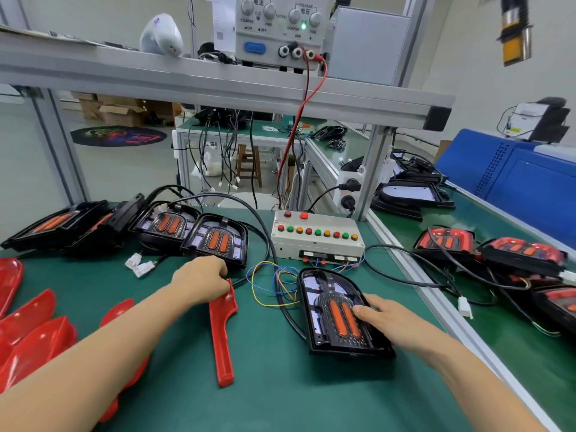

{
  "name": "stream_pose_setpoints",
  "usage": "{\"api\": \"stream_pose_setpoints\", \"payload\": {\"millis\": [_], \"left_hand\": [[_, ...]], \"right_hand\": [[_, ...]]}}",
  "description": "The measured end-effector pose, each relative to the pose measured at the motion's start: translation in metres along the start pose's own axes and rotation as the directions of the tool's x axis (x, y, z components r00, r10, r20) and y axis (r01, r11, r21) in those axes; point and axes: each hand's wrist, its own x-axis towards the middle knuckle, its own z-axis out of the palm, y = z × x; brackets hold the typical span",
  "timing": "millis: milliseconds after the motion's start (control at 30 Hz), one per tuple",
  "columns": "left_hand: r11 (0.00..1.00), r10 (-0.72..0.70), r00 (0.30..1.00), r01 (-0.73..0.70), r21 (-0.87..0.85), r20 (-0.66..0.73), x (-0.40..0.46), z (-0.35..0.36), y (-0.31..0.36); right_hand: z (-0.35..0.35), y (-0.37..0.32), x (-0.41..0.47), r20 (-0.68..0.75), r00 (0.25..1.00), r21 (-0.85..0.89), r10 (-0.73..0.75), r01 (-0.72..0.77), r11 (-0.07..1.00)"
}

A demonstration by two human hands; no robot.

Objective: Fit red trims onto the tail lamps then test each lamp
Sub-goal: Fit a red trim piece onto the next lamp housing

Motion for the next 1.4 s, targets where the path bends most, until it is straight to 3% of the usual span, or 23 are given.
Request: {"api": "stream_pose_setpoints", "payload": {"millis": [300,433,500,633,733,833,900,1033,1133,1167,1200,1267,1300,1333,1400], "left_hand": [[0.998,-0.013,0.999,0.011,-0.055,-0.039,-0.004,0.002,0.001],[0.983,0.044,0.992,-0.064,-0.172,-0.114,-0.006,-0.009,-0.003],[0.939,0.095,0.987,-0.132,-0.318,-0.128,-0.009,-0.020,-0.004],[0.632,0.098,0.975,-0.217,-0.744,-0.202,-0.020,-0.055,0.009],[0.391,0.104,0.972,-0.236,-0.890,-0.212,-0.023,-0.076,0.033],[0.244,0.169,0.974,-0.192,-0.951,-0.154,-0.025,-0.073,0.067],[0.122,0.196,0.972,-0.158,-0.980,-0.132,-0.025,-0.064,0.086],[-0.164,0.230,0.972,-0.019,-0.986,-0.057,-0.020,-0.044,0.112],[-0.255,0.255,0.967,0.038,-0.966,-0.029,-0.015,-0.028,0.129],[-0.220,0.249,0.968,0.035,-0.975,-0.021,-0.013,-0.022,0.135],[-0.091,0.219,0.976,0.005,-0.996,-0.015,-0.010,-0.016,0.140],[0.356,0.122,0.992,-0.052,-0.933,-0.009,-0.003,-0.002,0.145],[0.533,0.094,0.996,-0.045,-0.845,0.006,-0.001,0.004,0.147],[0.646,0.093,0.994,-0.022,-0.763,0.050,-0.001,0.007,0.148],[0.771,0.101,0.983,0.021,-0.636,0.155,-0.003,0.013,0.153]], "right_hand": [[0.002,0.005,0.006,-0.140,0.989,-0.177,0.043,-0.067,0.982],[0.001,0.003,0.005,-0.163,0.987,-0.182,0.018,-0.048,0.982],[0.002,-0.001,0.003,-0.247,0.969,-0.200,-0.029,-0.022,0.979],[0.006,-0.021,-0.003,-0.494,0.830,-0.169,-0.260,0.201,0.965],[0.015,-0.048,-0.015,-0.484,0.800,0.000,-0.356,0.406,0.914],[0.030,-0.069,-0.028,-0.272,0.862,0.201,-0.429,0.486,0.850],[0.037,-0.076,-0.033,-0.200,0.856,0.229,-0.476,0.513,0.827],[0.029,-0.066,-0.034,-0.296,0.816,0.176,-0.496,0.557,0.811],[0.023,-0.052,-0.035,-0.298,0.814,0.146,-0.498,0.554,0.820],[0.021,-0.047,-0.035,-0.317,0.813,0.123,-0.488,0.546,0.829],[0.019,-0.039,-0.034,-0.350,0.810,0.086,-0.470,0.527,0.845],[0.012,-0.022,-0.031,-0.425,0.805,-0.009,-0.413,0.453,0.891],[0.009,-0.013,-0.029,-0.442,0.812,-0.050,-0.380,0.401,0.915],[0.006,-0.004,-0.028,-0.445,0.825,-0.081,-0.348,0.350,0.933],[0.004,0.010,-0.027,-0.430,0.851,-0.144,-0.300,0.264,0.954]]}}
